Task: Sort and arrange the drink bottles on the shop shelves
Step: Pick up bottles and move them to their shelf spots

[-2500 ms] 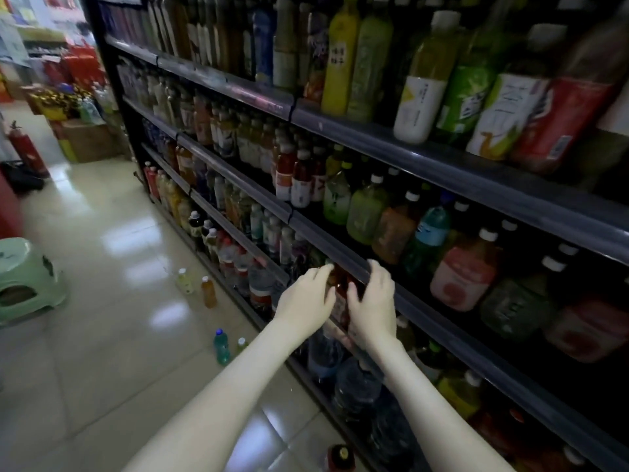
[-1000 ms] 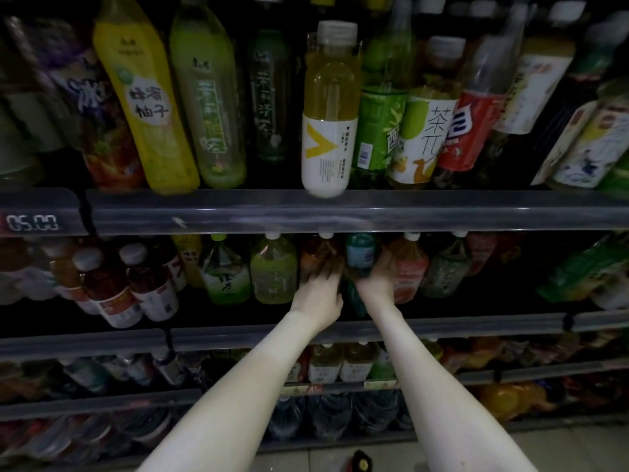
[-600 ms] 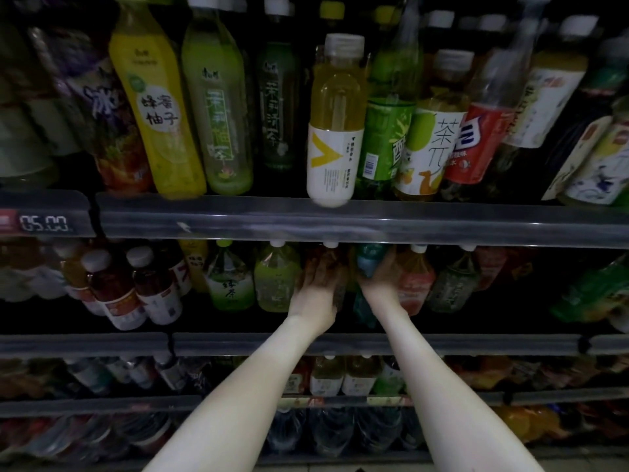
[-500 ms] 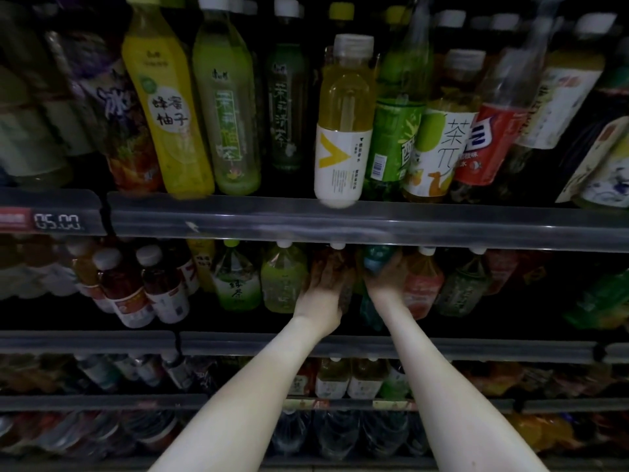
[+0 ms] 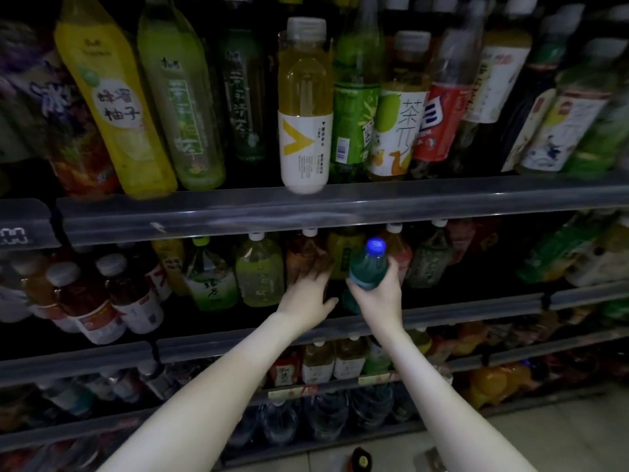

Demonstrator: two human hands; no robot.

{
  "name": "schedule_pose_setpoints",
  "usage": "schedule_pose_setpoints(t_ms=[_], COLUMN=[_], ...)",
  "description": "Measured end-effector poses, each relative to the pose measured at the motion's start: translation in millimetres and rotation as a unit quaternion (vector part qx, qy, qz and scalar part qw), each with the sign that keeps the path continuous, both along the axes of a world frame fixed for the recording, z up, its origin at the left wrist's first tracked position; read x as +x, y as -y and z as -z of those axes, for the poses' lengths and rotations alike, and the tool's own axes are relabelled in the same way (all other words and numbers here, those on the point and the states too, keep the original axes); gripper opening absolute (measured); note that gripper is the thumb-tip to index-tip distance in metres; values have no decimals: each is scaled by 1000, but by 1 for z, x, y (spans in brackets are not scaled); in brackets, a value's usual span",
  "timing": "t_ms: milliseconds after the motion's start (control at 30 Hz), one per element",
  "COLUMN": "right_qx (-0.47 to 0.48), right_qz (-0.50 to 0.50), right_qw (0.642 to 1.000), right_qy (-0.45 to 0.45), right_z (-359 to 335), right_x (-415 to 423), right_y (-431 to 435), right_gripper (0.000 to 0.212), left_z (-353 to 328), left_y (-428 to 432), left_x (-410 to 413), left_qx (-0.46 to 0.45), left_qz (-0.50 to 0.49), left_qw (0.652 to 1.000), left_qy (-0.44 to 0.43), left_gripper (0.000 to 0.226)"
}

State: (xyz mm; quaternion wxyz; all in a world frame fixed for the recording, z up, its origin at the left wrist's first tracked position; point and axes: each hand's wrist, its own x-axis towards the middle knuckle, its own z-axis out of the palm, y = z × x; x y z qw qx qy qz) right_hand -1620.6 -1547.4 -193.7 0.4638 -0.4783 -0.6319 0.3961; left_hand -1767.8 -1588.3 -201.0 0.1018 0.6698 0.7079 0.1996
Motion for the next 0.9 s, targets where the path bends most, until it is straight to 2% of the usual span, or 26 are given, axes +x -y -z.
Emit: schedule_pose_setpoints(t_ms=[133,233,367,500,633,733,800,900], right_qx=[13,6,24,5,-12,-14,0,45], right_qz=[13,14,-14,-88,-99,-105,-98,-62], right_qw=[1000,999,998,993,994,993,994,996], right_qy=[-24,-38,-64,-75,-50,-45,-49,-50], right_z=[-25,-45,-73,-92,-109,-126,-135,-151], right_x=[18,42,89,152,227,286,320,357], right_y=[26,35,27,11,-2,-18,-28,-43], right_gripper=[71,73,74,58,48,50,48,47], left_z=[-15,-33,-57,-82,-114,-135,-148,-170], left_y=[-2,0,-1,-7,-23,-39,-48,-62], left_x=[24,51,91,149,221,280,316,354], left_qx=[-24,-22,-5,34,62,78,89,92], left_qz=[62,103,65,42,65,76,78,90], left_qw=[989,968,960,947,961,973,979,983], left_qy=[134,228,271,317,263,203,166,133], left_gripper=[77,69,59,59,55,66,71,66])
